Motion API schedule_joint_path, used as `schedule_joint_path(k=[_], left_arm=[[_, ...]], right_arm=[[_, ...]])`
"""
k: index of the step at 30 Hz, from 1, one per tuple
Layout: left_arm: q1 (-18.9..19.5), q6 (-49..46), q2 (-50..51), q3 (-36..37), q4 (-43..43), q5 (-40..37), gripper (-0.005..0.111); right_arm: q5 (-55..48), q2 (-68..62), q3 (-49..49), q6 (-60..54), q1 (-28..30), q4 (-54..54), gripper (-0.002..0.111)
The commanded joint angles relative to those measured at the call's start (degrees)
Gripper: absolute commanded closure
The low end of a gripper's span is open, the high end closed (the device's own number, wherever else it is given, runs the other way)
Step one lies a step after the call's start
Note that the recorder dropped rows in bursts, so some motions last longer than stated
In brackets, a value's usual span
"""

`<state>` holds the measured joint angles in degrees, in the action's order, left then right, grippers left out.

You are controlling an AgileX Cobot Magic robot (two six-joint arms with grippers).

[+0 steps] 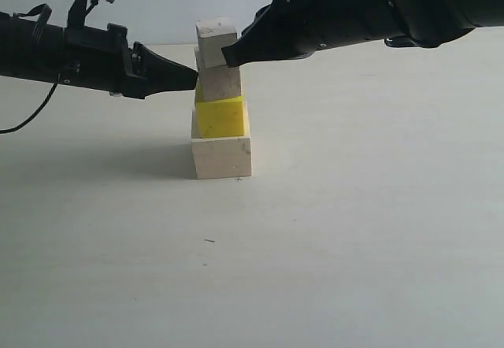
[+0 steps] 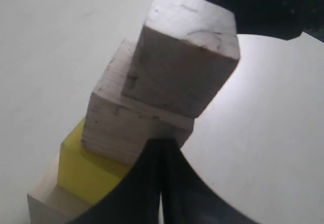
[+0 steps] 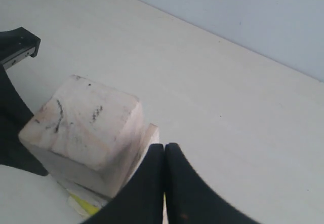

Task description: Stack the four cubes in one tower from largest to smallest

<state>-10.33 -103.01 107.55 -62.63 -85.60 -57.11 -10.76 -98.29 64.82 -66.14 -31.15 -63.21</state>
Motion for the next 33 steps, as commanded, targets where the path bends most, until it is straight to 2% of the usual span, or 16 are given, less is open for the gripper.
schedule_joint_path(k=[1, 7, 13, 20, 29, 33], left_arm=[[-0.04, -0.4, -0.06, 0.03, -0.67, 0.94, 0.107], [0.65, -0.18, -0.16, 0.03, -0.43, 0.94, 0.107], [0.65, -0.18, -0.16, 0.03, -1.03, 2.16, 0.107], [0.65, -3.47, -0.06, -0.23, -5.59, 4.61, 0.107], [0.65, -2.86, 0.83, -1.65, -4.71, 4.96, 0.107], [0.65, -2.86, 0.83, -1.65, -4.34, 4.96, 0.107]], right_arm=[[-0.05, 0.23, 0.16, 0.19, 0.25, 0.29, 0.108], [0.23, 0.23, 0.16, 0.19, 0.25, 0.29, 0.108], [6.5, 0.23, 0.16, 0.41, 0.25, 0.29, 0.108], [3.86, 0.23, 0.16, 1.76, 0.25, 0.29, 0.108], [6.15, -5.35, 0.16, 2.3, 0.25, 0.29, 0.108], [3.93, -5.47, 0.16, 2.18, 0.25, 0.45, 0.108]])
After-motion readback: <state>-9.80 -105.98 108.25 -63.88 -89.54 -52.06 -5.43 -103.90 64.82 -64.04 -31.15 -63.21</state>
